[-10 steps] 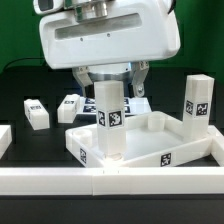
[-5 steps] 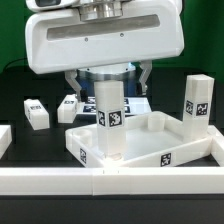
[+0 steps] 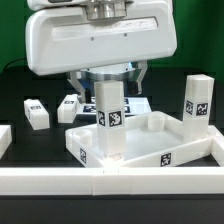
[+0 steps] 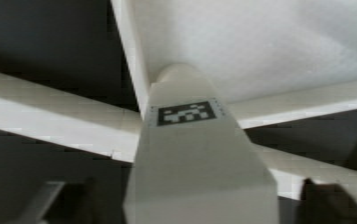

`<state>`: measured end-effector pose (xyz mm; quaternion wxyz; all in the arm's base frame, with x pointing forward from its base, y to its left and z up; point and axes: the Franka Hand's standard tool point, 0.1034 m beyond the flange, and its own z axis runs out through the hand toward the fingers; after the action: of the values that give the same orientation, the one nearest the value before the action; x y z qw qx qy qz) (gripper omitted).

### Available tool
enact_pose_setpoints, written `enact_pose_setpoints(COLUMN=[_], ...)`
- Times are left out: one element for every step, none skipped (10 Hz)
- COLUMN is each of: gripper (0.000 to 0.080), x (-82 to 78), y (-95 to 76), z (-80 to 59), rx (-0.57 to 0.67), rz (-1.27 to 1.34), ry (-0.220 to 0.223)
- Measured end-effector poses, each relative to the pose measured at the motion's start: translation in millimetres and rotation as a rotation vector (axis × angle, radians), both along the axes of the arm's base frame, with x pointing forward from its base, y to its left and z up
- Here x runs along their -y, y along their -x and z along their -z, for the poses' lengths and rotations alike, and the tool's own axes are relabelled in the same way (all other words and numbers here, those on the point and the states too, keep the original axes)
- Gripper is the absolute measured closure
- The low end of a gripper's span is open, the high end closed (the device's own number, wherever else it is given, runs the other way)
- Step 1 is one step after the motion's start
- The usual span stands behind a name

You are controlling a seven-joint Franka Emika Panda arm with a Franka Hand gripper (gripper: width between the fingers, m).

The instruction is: Assemble desk

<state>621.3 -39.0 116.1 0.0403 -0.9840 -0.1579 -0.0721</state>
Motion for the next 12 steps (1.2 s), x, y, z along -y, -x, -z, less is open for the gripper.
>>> enact_pose_setpoints(gripper=[0.0412,0.0514,0.0514,0.0514,0.0514,0.0514,0.0514,0.0514,0.0514,0.0512,0.0512,0.0512], x=[0.0,0.7,0.6,0.6,0.5,-0.4,-4.7,-9.6,-14.3,-18.4,-22.3,-28.2], y=[0.0,0.1,0.1,0.1,0.1,0.0,-0.3,-0.5,-0.4,0.1,0.2,0.5], z=[0.0,0.1,0.2,0.3,0.3,0.3,0.3,0.4,0.9,1.5,2.1,3.0], rx=[0.000,0.000,0.000,0.000,-0.002,-0.004,-0.019,-0.032,-0.042,-0.056,-0.067,-0.086], rz=[0.000,-0.001,-0.001,0.001,0.014,0.043,0.187,0.305,0.404,0.509,0.592,0.727], ry=[0.000,0.001,0.001,0.001,-0.001,-0.007,-0.034,-0.053,-0.068,-0.087,-0.099,-0.121])
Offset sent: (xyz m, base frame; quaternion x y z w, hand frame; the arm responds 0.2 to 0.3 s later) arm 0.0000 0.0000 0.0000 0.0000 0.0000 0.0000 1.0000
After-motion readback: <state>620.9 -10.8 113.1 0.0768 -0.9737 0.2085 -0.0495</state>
